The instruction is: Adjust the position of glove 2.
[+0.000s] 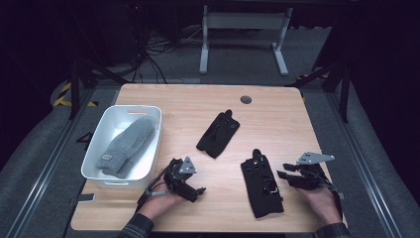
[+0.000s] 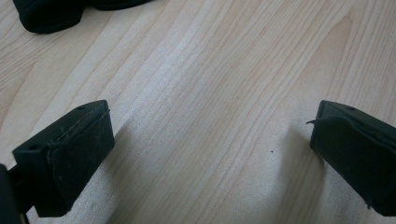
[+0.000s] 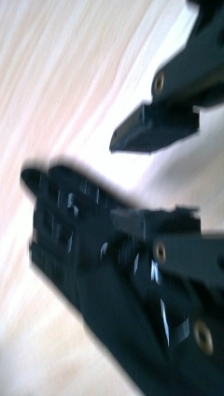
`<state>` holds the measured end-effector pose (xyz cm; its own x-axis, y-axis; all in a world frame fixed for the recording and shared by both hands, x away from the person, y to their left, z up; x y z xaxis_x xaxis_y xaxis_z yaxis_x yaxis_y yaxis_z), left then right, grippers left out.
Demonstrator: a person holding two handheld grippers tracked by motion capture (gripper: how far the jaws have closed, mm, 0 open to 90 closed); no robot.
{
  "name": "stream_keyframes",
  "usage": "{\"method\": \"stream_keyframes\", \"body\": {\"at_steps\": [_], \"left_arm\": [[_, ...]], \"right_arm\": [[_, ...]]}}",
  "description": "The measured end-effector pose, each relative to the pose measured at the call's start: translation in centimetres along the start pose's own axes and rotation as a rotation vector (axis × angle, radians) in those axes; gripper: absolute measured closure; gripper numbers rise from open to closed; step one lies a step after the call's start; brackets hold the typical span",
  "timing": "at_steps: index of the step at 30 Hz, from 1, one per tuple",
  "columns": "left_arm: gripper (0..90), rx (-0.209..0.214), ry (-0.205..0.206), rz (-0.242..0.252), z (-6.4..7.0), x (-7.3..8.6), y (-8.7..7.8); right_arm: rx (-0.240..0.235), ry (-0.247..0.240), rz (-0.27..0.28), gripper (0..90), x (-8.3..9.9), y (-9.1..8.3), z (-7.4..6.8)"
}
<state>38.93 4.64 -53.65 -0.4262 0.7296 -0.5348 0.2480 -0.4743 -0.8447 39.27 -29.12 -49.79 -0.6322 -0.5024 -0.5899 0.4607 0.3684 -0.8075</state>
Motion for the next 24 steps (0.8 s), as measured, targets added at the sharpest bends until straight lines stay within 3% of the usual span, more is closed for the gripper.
{"method": "stream_keyframes", "body": {"at_steps": [5,8,24], "left_arm": [[0.1,-0.001,0.000,0.000,0.0,0.0,0.0],[0.1,0.000,0.000,0.000,0.0,0.0,0.0],[0.1,-0.003,-0.006,-0.001,0.0,0.0,0.0]], "right_arm": [[0.080,0.054,0.009,32.4,0.9,0.4,2.7],[0.109,0.067,0.004,27.2,1.2,0.7,3.4],[0.092,0.076,0.008,16.5,1.5,1.9,3.2]]}}
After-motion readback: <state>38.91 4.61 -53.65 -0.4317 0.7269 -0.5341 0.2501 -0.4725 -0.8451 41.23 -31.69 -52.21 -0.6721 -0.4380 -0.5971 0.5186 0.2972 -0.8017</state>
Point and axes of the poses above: each handheld gripper's, and its own axes: y roughly forward along the jaws, x roughly out of its underside, z roughly to its right, the point moved 8 cm from there along y, roughly forward along the jaws, and after that the axes turned 11 degrees about -z, right-handed, at the moved point
